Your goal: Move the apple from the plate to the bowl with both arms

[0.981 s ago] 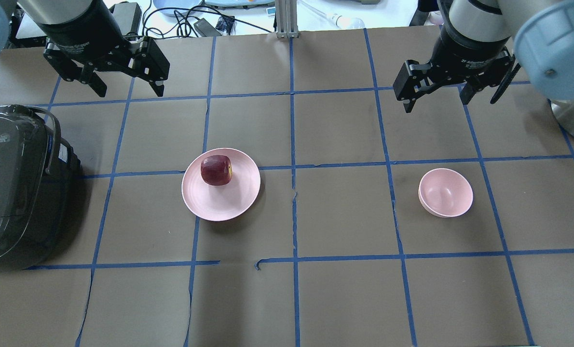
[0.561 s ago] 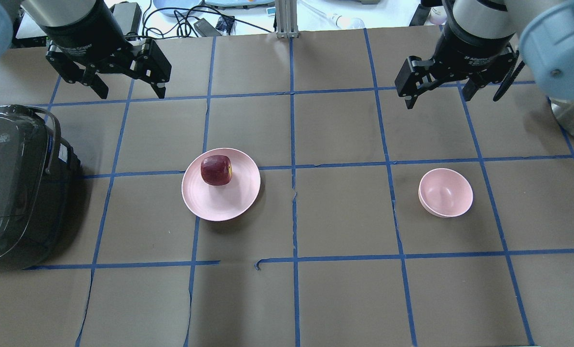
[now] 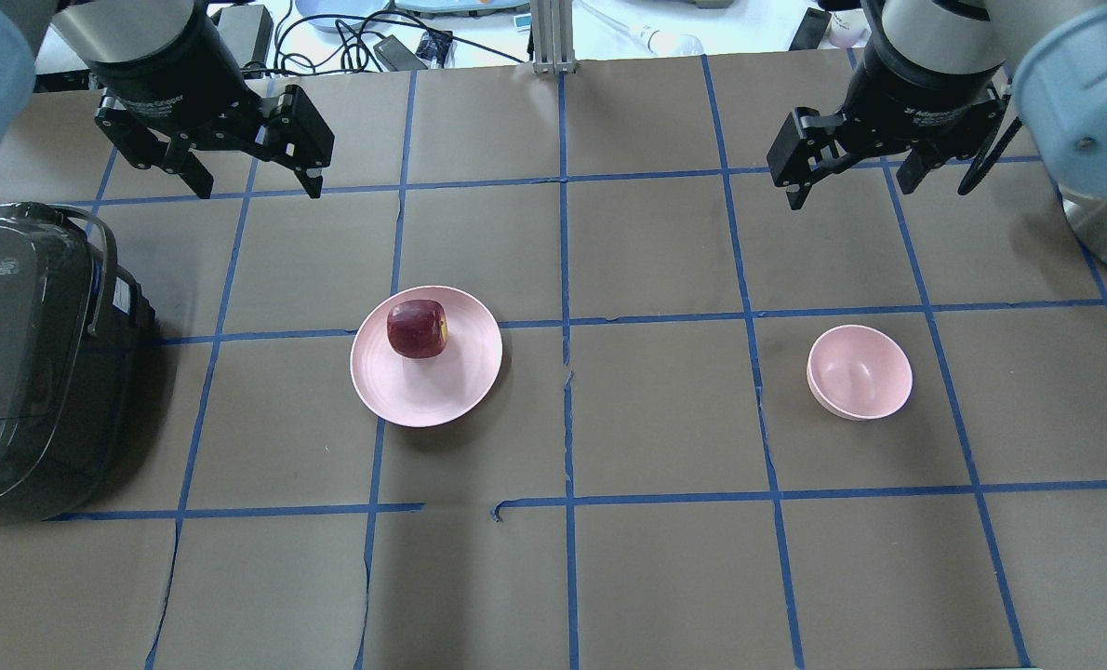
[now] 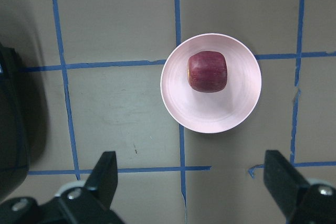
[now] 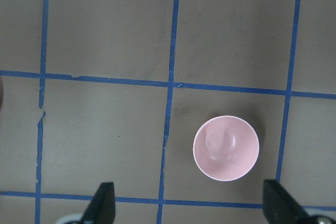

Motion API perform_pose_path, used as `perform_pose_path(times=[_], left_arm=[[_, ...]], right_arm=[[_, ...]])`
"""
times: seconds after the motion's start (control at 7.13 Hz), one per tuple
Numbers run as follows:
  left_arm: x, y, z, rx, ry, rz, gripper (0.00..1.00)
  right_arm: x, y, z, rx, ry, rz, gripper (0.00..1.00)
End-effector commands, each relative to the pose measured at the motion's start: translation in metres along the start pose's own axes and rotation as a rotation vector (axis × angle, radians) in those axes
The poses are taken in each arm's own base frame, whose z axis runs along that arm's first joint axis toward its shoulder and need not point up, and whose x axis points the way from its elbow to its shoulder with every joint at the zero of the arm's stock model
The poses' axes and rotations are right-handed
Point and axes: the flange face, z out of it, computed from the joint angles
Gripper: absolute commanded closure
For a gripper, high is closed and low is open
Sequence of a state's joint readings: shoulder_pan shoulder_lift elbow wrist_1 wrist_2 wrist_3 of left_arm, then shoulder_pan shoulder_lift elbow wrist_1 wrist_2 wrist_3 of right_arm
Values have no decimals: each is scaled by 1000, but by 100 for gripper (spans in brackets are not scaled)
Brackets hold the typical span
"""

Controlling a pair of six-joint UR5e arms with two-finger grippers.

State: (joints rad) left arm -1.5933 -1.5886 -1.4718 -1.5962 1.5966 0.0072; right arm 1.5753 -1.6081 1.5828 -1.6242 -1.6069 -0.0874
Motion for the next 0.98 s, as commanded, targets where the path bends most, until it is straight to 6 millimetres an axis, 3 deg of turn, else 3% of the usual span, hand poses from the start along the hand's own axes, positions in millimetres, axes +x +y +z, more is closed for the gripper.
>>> perform_pose_path(times=[0.0, 0.84], left_arm=[[-2, 2, -6, 19, -2, 2, 0], [-6, 9, -15, 25, -4, -12, 0]], right_arm=[[6, 0, 1, -4, 0, 0, 0], [2, 10, -2, -46, -21, 0, 0]])
